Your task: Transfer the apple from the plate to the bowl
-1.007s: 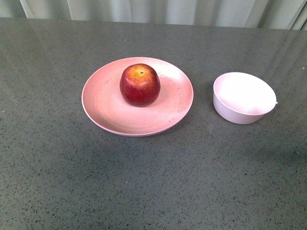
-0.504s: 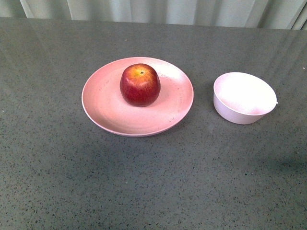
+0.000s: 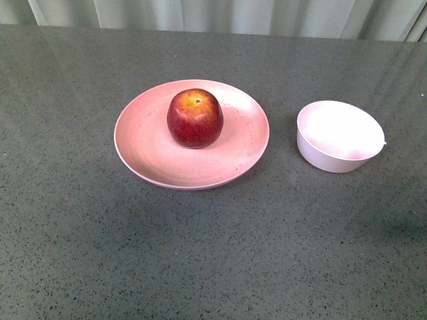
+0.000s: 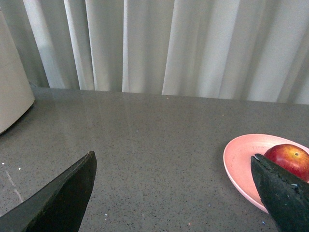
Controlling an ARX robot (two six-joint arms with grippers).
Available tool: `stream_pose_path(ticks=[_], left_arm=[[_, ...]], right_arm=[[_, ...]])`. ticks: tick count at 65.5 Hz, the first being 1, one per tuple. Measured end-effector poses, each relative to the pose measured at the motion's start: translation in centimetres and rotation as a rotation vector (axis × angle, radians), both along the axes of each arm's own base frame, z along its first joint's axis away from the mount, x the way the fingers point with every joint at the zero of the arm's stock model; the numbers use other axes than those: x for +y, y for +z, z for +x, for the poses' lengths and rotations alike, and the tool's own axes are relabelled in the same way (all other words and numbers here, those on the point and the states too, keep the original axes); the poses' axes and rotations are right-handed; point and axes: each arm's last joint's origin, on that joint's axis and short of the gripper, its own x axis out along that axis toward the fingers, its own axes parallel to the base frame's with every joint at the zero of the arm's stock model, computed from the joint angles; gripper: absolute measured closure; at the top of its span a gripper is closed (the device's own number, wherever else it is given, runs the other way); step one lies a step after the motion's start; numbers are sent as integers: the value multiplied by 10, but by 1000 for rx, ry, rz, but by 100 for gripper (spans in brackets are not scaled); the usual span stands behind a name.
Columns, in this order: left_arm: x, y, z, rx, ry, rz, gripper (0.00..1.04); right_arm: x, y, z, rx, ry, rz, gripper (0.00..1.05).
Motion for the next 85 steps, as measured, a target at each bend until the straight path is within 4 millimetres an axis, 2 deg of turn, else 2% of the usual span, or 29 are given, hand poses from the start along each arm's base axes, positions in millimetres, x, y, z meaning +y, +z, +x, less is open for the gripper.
stream_pose_path(ticks=[6, 10, 18, 22, 27, 34, 43, 50, 58, 70, 85], left_arm=[[0, 0, 0, 0, 0, 0, 9], [0, 0, 0, 0, 0, 0, 9], [0, 0, 0, 2, -3, 1, 9], [-2, -2, 1, 147, -100, 28, 9], [-10, -2, 11, 279, -184, 49, 9], [-23, 0, 31, 287, -242, 73, 9], [-44, 8, 65, 265, -293, 73, 9], [-65, 7, 87, 272, -330, 82, 9], [-108, -4, 113, 309, -441, 117, 9], [-142, -14, 129, 336, -509, 158, 9], [-175, -28, 148, 365, -544, 205, 9]], right_arm=[[0, 0, 0, 0, 0, 0, 15], [0, 0, 0, 0, 0, 1, 7], [0, 0, 0, 0, 0, 0, 9], [0, 0, 0, 0, 0, 1, 9], [0, 0, 0, -1, 0, 0, 9], [0, 0, 0, -1, 0, 0, 9], [0, 0, 0, -1, 0, 0, 9], [0, 0, 0, -1, 0, 0, 9], [0, 0, 0, -1, 0, 0, 9], [0, 0, 0, -1, 0, 0, 9], [0, 0, 0, -1, 0, 0, 9]])
